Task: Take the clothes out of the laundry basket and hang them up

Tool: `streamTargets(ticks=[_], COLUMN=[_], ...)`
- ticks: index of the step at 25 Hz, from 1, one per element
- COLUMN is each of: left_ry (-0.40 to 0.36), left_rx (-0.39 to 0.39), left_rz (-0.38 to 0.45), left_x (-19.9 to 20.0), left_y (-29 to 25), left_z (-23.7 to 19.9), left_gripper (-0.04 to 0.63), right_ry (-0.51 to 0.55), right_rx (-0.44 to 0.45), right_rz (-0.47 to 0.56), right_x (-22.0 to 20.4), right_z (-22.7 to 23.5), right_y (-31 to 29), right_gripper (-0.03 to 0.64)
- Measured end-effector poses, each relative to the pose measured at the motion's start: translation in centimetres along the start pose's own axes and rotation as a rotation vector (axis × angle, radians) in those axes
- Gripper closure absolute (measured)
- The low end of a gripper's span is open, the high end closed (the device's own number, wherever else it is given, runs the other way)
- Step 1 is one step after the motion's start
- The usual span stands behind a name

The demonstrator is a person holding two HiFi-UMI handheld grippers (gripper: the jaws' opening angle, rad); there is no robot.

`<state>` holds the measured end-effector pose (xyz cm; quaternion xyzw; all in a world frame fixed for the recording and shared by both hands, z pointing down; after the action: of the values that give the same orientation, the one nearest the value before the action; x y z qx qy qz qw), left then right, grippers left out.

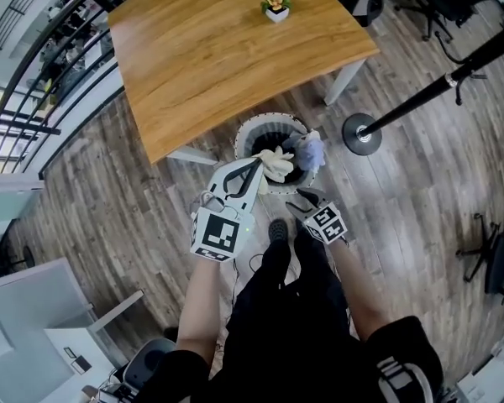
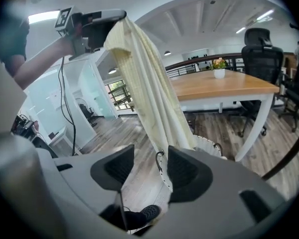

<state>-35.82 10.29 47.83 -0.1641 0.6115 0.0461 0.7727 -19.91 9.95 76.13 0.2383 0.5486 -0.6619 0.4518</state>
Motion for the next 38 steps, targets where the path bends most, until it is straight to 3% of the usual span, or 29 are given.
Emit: streamTargets(ticks=[4,8,15,17,19,22,23,29,38], left_ry=[-0.092,-0.13,-0.13,-0.116,-0.102,-0.105,-0.109,-0.081,0.071], left_rx=[-0.018,-0.032,-0.063,-0.069,-0.074,-0.067,-0.062,0.021,0.199], left_rz=[0.081,0.155,0.173,0.182,0.198,0.215,0.221,0.245,0.081], left_x=[5.3,9.2,10.5,10.5,10.8,11.2,11.3,9.1,-1.2], left_y=[0.6,1.3,1.0,1.1,1.4,2.2,2.5,4.5,7.0], left_z=[-0.2,-0.4,0.5,0.8,0.8,0.5,0.3,-2.1,-5.0], left_gripper=[0.577,0.577,0.577,0.577,0.577,0.577,0.577,0.577,0.574], right_ry=[-0.012,-0.025,0.011,0.027,0.046,0.067,0.066,0.03,0.065], right_rx=[-0.023,-0.065,-0.198,-0.189,-0.178,-0.166,-0.16,-0.153,-0.144], right_rz=[0.017,0.017,0.009,0.003,-0.005,-0.003,0.007,0.148,0.426], right_x=[0.3,0.5,1.8,2.7,3.4,4.1,4.5,9.4,20.9], right_z=[-0.7,-0.3,4.3,5.3,5.9,5.7,5.6,4.7,2.6], right_y=[0.5,0.9,-1.0,-2.0,-2.6,-2.6,-2.5,0.3,7.7], right_gripper=[0.393,0.379,0.355,0.401,0.492,0.512,0.606,0.607,0.607])
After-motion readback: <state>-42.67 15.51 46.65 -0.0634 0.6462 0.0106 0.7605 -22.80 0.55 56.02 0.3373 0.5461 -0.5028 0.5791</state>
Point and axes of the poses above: the fingertips, and each gripper's own axes: y backward along the fingers, z to its right, x out of its top, the point moved 6 cm from there along y, backward along the fingers, and after that the axes turned 7 degrees about z, right-handed, at the moved point
